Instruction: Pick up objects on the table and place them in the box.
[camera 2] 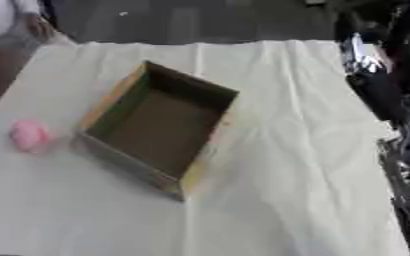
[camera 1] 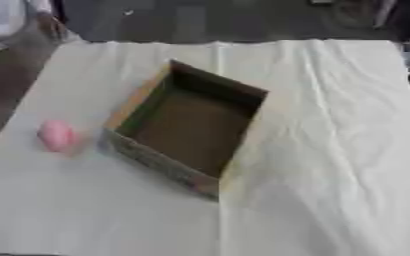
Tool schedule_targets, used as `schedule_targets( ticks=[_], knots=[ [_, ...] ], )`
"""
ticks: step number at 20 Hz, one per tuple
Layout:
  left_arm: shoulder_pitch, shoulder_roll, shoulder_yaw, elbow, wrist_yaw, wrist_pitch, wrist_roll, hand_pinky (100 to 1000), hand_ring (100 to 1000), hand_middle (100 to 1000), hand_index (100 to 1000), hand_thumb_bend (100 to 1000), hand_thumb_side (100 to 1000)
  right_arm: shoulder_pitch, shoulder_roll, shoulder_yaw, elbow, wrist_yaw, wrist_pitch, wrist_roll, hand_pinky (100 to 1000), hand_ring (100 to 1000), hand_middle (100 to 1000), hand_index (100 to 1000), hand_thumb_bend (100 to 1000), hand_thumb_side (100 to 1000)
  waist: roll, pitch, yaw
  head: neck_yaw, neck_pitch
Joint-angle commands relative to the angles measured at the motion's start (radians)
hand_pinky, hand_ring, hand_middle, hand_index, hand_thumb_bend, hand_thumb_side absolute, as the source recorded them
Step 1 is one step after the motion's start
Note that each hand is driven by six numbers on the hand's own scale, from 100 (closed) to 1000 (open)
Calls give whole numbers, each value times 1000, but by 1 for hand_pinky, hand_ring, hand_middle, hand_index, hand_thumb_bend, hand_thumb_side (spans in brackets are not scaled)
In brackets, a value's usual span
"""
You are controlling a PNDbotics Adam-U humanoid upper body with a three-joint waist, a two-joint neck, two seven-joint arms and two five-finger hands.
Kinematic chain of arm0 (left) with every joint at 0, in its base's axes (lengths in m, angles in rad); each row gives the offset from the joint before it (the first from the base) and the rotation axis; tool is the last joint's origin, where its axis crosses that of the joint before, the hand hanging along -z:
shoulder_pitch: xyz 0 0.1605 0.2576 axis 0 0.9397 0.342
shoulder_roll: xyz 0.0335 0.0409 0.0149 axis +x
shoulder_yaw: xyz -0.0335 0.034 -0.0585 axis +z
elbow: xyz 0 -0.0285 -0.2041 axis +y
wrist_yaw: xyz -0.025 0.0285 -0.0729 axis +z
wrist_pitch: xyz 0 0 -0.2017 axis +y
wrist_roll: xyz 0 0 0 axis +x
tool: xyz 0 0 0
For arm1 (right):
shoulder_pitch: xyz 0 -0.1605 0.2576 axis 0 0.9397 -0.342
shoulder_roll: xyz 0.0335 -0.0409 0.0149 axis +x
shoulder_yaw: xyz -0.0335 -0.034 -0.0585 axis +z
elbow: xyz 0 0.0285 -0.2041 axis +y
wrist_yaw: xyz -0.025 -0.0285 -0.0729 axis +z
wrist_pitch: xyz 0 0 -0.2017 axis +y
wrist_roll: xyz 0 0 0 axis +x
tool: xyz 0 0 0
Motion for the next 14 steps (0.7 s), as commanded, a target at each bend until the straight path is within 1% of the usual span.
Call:
schedule_targets(
  ticks=[1, 4, 6, 14],
  knots=[
    [-25, 45, 9, -19, -10, 0, -5, 767, 652, 710, 867, 100, 644, -29, -40, -4, -20, 9, -4, 3, 679, 812, 695, 865, 342, 701, 0, 0, 1, -1, -14],
    [-40, 59, 7, -19, -15, 1, -9, 767, 650, 711, 868, 100, 645, -47, -51, -3, -20, 11, -6, 3, 679, 812, 695, 865, 345, 702, 1, 22, 1, -1, -16],
    [-46, 68, 7, -19, -19, 4, -12, 767, 649, 712, 869, 100, 646, -55, -55, -2, -20, 11, -7, 2, 679, 811, 695, 865, 344, 701, 1, 32, 1, -1, -11],
    [-59, 120, 13, -19, -48, 38, -37, 769, 646, 720, 876, 100, 644, -62, -61, 0, -20, 11, -11, 1, 679, 811, 694, 864, 342, 701, 10, 51, 4, 3, 23]
  ],
)
